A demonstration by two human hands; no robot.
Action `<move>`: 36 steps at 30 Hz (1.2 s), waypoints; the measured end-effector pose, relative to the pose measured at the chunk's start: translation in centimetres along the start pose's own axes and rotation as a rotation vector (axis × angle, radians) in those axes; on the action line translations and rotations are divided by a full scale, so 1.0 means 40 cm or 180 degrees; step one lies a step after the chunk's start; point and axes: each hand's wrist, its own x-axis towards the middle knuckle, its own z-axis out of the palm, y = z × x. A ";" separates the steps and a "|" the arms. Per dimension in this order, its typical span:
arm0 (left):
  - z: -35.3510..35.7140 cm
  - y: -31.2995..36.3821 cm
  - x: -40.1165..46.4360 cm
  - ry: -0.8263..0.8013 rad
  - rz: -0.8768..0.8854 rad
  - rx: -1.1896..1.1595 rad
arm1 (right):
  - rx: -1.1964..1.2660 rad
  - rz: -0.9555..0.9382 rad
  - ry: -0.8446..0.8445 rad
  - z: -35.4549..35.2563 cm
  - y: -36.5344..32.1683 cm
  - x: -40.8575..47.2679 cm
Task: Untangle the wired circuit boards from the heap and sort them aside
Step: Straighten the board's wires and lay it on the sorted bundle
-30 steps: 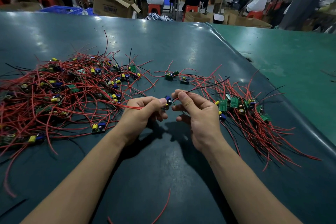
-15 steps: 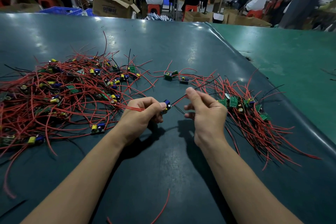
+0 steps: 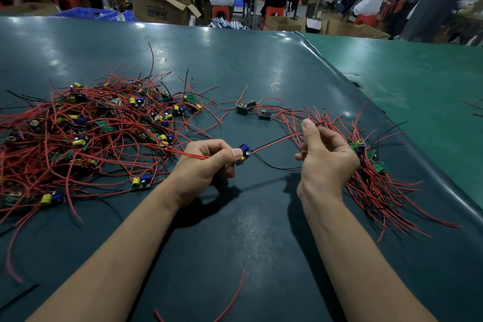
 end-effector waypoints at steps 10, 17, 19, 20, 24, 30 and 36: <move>-0.005 -0.004 0.002 -0.0062 0.0061 -0.0008 | 0.0077 0.0065 0.0159 -0.010 -0.003 0.017; -0.013 -0.007 0.002 -0.0131 -0.0009 -0.0086 | -0.1219 -0.0844 -0.0217 -0.012 0.030 0.013; -0.012 -0.007 -0.001 -0.0174 0.0033 -0.0004 | -0.1185 -0.0773 -0.0181 -0.014 0.034 0.017; -0.011 -0.007 -0.001 -0.0185 0.0061 0.0036 | -0.1178 -0.0736 -0.0158 -0.015 0.035 0.020; -0.012 -0.008 -0.003 -0.0159 0.0136 0.0083 | -0.1430 -0.0719 -0.0188 -0.010 0.043 0.027; -0.008 -0.012 0.004 0.0011 0.0055 -0.0107 | -0.1724 -0.0984 -0.0254 -0.017 0.044 0.031; -0.010 -0.022 0.016 0.0311 0.0081 -0.0327 | -0.0502 0.0626 -0.0885 -0.004 0.004 0.000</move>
